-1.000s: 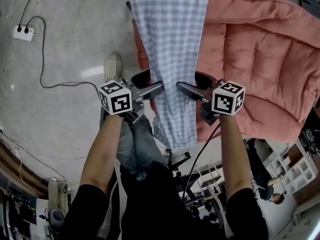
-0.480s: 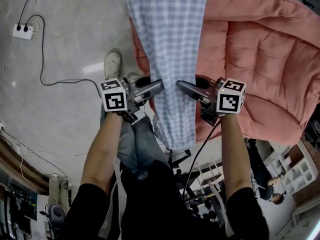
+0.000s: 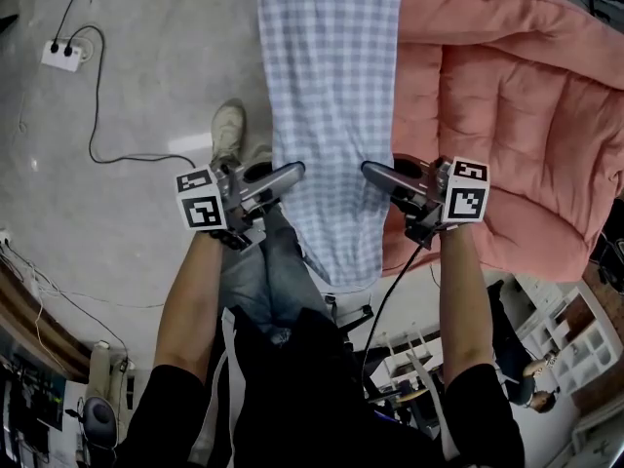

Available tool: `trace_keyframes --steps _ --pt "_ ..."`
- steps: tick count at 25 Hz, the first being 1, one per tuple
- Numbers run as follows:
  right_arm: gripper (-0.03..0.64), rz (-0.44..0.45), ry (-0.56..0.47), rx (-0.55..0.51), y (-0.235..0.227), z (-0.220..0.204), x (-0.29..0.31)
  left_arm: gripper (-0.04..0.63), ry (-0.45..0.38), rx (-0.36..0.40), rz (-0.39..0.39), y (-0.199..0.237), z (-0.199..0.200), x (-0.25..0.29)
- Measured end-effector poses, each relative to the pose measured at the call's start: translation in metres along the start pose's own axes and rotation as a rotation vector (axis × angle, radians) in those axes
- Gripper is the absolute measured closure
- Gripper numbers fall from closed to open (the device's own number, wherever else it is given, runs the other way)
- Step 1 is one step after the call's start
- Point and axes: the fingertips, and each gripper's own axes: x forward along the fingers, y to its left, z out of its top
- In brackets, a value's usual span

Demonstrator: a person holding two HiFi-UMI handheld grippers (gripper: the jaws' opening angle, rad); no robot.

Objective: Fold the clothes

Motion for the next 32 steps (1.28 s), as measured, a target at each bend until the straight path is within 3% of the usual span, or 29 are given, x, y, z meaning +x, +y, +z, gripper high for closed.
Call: trace_keyframes --steps 5,12,19,22,28,32 --pt "0.591 0.137 -0.059 -0.019 0.020 -0.001 0.000 0.577 -0.062 0.039 -0.056 -0.017 0.005 -0.011" --pt "0.592 0.146 -0.119 -0.074 0.077 -0.020 -0.001 0.577 -0.050 0.179 -0.041 -0.092 0.004 -0.036" --pt "0.592 0.223 -0.145 -0.093 0.138 -0.049 -0.001 0.577 -0.029 0.233 -0.041 -0.150 -0.012 -0.066" --pt "0.592 0.263 -0.154 -0.137 0.162 -0.047 -0.006 0.575 0.030 0.288 -0.022 -0.169 -0.014 -0.067" --pt "0.592 0.271 -0.144 -0.256 0.224 -0.033 -0.018 0.575 0.266 0.441 0.086 -0.218 -0.022 -0.066" --pt "0.592 0.306 -0.187 -0.341 0.275 -0.016 -0.028 0.575 0.253 0.481 0.107 -0.265 0.006 -0.064"
